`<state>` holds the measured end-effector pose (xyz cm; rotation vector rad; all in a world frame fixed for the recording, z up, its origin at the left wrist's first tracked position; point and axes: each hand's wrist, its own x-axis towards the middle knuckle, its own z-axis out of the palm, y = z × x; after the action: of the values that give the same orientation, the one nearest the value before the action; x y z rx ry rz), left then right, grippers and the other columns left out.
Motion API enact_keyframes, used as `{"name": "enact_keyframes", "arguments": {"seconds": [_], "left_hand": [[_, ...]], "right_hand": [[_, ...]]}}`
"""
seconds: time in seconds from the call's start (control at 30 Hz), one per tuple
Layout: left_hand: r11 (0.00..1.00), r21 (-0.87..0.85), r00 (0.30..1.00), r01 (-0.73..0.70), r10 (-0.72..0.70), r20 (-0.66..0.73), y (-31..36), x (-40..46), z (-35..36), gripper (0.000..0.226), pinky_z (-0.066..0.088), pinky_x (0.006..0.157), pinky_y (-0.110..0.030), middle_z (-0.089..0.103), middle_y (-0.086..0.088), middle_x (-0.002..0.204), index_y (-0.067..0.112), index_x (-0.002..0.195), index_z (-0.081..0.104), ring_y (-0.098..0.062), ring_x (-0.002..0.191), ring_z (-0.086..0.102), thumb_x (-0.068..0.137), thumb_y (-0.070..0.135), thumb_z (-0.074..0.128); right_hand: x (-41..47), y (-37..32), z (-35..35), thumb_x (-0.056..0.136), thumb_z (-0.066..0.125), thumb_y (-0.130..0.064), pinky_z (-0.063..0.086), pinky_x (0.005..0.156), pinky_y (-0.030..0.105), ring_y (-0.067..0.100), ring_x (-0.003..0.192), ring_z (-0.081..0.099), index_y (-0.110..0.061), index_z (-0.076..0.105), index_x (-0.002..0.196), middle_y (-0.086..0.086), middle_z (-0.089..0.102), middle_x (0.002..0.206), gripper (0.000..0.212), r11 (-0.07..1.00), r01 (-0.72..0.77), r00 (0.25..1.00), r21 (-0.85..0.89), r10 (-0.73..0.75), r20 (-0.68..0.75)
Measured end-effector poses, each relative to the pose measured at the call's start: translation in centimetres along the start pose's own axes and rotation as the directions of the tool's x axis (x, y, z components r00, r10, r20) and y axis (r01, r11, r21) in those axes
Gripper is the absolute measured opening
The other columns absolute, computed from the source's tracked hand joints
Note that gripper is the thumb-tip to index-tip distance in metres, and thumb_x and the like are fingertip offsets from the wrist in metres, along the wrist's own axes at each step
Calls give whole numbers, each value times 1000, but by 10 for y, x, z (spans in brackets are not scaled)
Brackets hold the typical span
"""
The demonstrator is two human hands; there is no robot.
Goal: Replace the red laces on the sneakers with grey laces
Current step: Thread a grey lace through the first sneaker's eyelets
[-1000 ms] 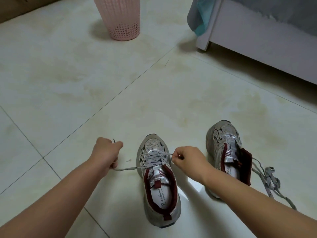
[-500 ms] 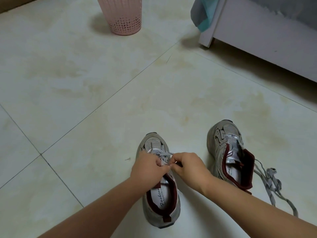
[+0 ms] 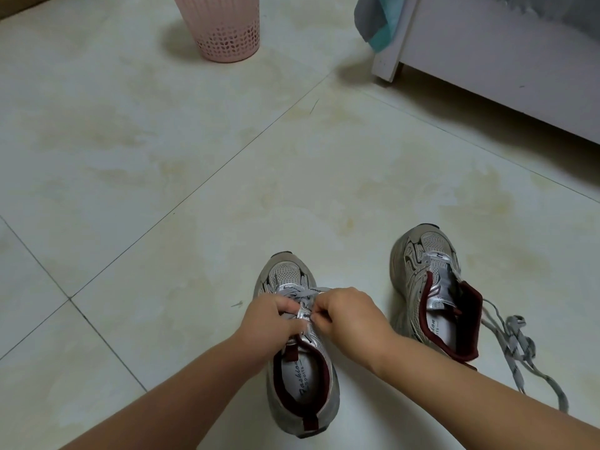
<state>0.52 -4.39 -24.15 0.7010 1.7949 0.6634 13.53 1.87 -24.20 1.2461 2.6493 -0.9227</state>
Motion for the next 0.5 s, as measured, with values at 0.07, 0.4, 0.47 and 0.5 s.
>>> {"name": "enact_keyframes", "arguments": {"seconds": [0.07,0.4,0.47,0.5], "left_hand": [[1000,25,1000,-17,17,6,0,0,0,17,51,64,-22,64,-5,70,16,66,65,-14,64,59,74,1,69],[930,319,982,-185,183,36,-2,4,-2,26,30,45,-16,48,-1,55,13,58,59,-11,48,40,77,-5,54],[914,355,973,-197,227,-46,-3,3,1,24,32,48,-10,51,6,57,15,60,65,-7,54,46,77,0,60],[912,358,966,-200,245,-85,-3,3,3,19,34,51,-9,49,10,59,12,65,69,-5,57,47,77,0,60]], "right_hand": [[3,-2,-3,88,45,-22,33,64,29,30,88,56,-13,61,89,9,64,93,18,995,42,999,-95,-41,21],[14,-12,-6,85,48,-13,36,72,31,30,99,56,-13,62,96,9,63,103,18,934,202,979,-295,-193,61],[15,-8,-7,84,52,-18,28,71,28,27,103,54,-15,62,97,6,64,105,17,951,129,991,-280,-137,-6],[16,-5,-7,83,54,-23,28,74,29,26,106,51,-16,61,100,5,63,107,19,956,86,994,-280,-100,-36]]}}
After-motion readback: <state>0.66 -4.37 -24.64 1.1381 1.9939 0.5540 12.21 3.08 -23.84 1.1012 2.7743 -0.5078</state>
